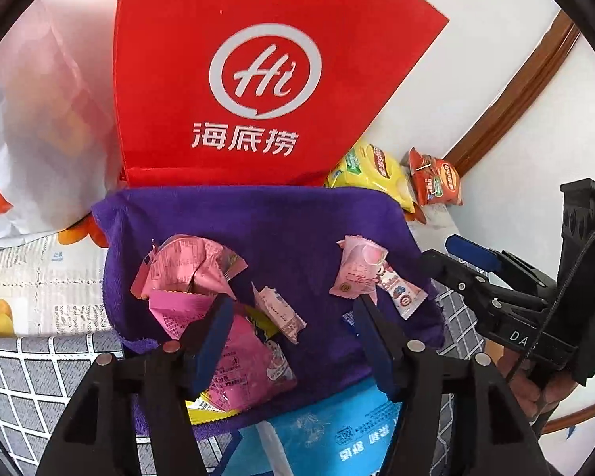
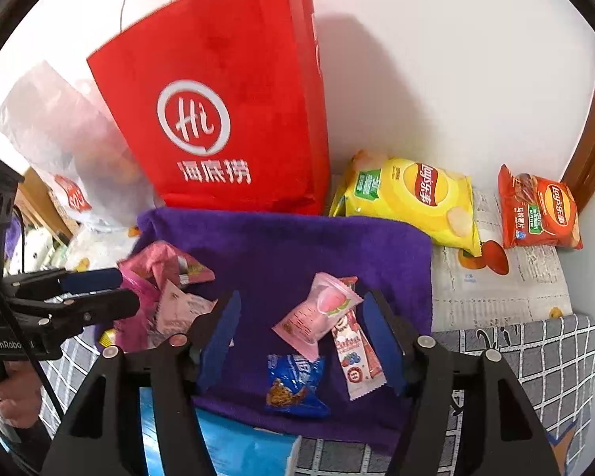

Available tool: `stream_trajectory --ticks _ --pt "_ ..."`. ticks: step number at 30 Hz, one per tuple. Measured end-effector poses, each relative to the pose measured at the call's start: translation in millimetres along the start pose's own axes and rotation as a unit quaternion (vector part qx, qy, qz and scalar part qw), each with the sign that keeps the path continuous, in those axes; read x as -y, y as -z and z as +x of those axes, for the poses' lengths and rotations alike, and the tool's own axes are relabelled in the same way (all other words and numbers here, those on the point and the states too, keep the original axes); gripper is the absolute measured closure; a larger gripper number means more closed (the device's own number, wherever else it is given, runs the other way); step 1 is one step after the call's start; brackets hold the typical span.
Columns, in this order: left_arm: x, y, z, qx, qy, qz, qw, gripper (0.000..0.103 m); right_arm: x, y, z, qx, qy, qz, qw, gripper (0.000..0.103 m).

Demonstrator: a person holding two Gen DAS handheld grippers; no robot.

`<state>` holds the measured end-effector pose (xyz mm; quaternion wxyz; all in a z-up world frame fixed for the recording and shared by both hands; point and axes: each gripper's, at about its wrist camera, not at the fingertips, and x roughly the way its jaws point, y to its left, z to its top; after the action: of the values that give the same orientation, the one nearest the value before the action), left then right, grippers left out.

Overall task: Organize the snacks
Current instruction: 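Move both tools back toward the snack pile beside the tissue box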

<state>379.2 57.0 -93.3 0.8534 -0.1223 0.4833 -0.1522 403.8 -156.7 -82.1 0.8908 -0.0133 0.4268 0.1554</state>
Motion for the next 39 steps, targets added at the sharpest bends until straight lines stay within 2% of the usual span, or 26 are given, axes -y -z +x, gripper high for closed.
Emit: stream_trajectory --ticks 3,8,12,16,18,22,25,27,32,39 --pt "3.3 -0.8 -7.0 0.004 -0.011 0.006 0.9999 0.037 -0.2 -1.4 -4.6 0.004 0.01 0.01 1.0 0.03" --pt "12.8 -0.4 -24.7 0.033 -0.012 0.015 0.9993 0.028 0.9 5.0 -11.0 -0.003 0.02 0.042 0.999 0.03" --pt "27.6 3.0 -41.8 0.052 -0.01 0.034 0.998 0.027 0.6 13.6 -25.3 -0.011 0.063 0.052 0.997 0.03" --pt "39.1 7.7 -56.4 0.06 0.0 0.048 0.997 0.028 2.3 27.9 -56.6 0.022 0.066 0.056 0.996 0.03" --pt "44.5 9.7 -60.2 0.055 0.001 0.053 0.9971 0.028 3.8 33.8 -70.1 0.019 0.082 0.058 0.995 0.03" --pt "55.2 15.7 -75.5 0.069 0.007 0.062 0.9957 0.028 4.7 46.1 -93.3 0.002 0.106 0.05 0.993 0.03" --pt "65.0 20.8 -86.2 0.081 0.002 0.069 0.9943 0.028 5.6 61.6 -114.3 0.012 0.126 0.045 0.991 0.03" --pt "74.7 25.4 -95.1 0.086 -0.016 0.072 0.9935 0.028 7.2 72.8 -127.6 0.024 0.125 0.048 0.991 0.03" --pt "97.6 39.7 -114.0 0.107 -0.025 0.101 0.9888 0.028 8.0 102.1 -154.7 0.04 0.109 0.061 0.991 0.03" --pt "102.9 77.8 -133.3 0.108 -0.027 0.092 0.9895 0.028 0.1 128.7 -170.4 0.038 0.053 0.061 0.996 0.03"
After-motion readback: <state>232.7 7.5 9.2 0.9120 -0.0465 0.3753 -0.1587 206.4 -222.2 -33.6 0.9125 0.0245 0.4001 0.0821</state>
